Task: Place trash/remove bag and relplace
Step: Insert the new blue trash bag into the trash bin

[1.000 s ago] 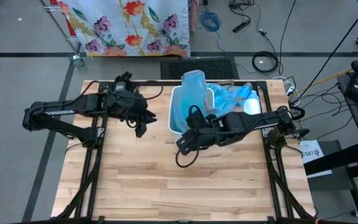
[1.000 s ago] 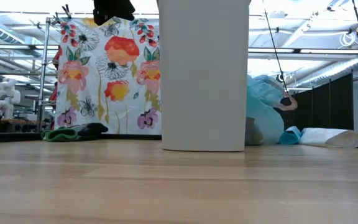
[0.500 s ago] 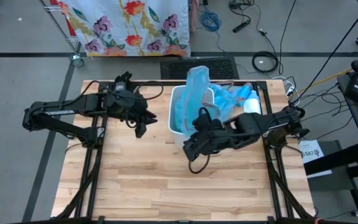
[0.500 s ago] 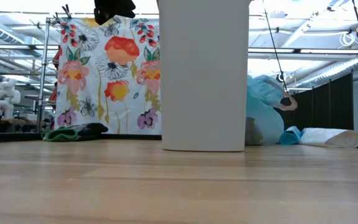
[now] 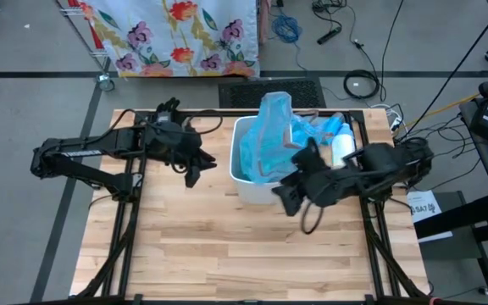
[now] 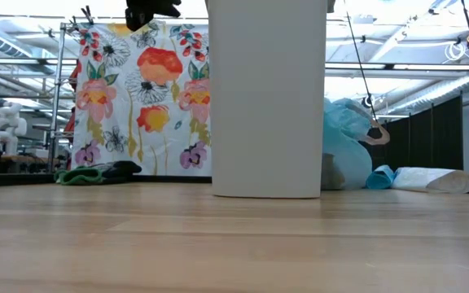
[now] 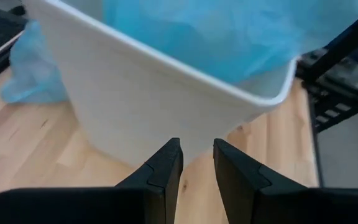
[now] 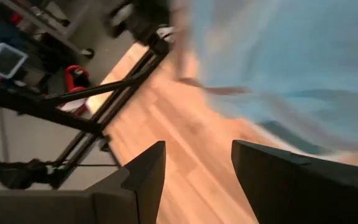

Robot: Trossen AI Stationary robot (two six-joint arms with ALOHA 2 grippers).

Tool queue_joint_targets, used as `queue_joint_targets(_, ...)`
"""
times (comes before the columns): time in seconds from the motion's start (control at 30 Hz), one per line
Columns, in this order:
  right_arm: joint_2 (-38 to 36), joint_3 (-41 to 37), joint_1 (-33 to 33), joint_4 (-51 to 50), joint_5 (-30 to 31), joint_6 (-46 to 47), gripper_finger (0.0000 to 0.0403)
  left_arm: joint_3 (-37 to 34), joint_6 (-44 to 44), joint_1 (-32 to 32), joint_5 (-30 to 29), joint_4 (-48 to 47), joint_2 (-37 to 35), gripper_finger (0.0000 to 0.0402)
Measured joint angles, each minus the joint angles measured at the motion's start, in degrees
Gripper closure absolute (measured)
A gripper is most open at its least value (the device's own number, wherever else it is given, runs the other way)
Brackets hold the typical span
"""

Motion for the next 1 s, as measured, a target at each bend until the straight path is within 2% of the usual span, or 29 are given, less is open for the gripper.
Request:
queue_joint_targets(0.17, -4.1, 0.0, 2.1, -9.8, 5.8, 3.5, 0.0225, 0.0, -1.6, 0.0, 2.2, 6.0, 0.0, 0.0304)
queue_joint_targets(0.27, -6.0, 0.0, 2.5, -13.7, 7.3, 4.1, 0.0225, 0.0, -4.2, -0.1, 5.5, 13.1, 0.0, 0.0304)
queue_joint_targets(0.43, -8.9, 0.0, 2.0, -11.4, 7.7, -2.7, 0.0225, 0.0, -9.8, -0.7, 10.5, 29.8, 0.0, 0.0304)
queue_joint_targets(0.5, -10.0, 0.0, 1.7, -10.9, 8.5, -5.1, 0.0225, 0.0, -12.0, -1.0, 10.7, 36.3, 0.0, 0.0304)
queue_joint_targets(0.63, -12.0, 0.0, 0.2, -10.1, 14.1, -9.1, 0.0225, 0.0, -14.3, -1.4, 8.6, 44.7, 0.0, 0.0304)
queue_joint_targets(0.77, -13.3, 0.0, -3.4, -7.3, 14.4, -13.8, 0.0225, 2.2, -15.3, -1.9, 5.1, 44.3, 1.8, 0.0304)
queue_joint_targets(0.87, -13.9, 0.0, -5.9, -5.9, 14.1, -17.5, 0.0225, 6.7, -14.6, -3.3, 4.1, 42.0, 5.6, 0.0304)
queue_joint_targets(1.0, -14.9, 0.0, -8.6, -5.0, 12.1, -20.2, 0.0225, 16.6, -11.0, -5.2, 0.8, 30.7, 11.8, 0.0304)
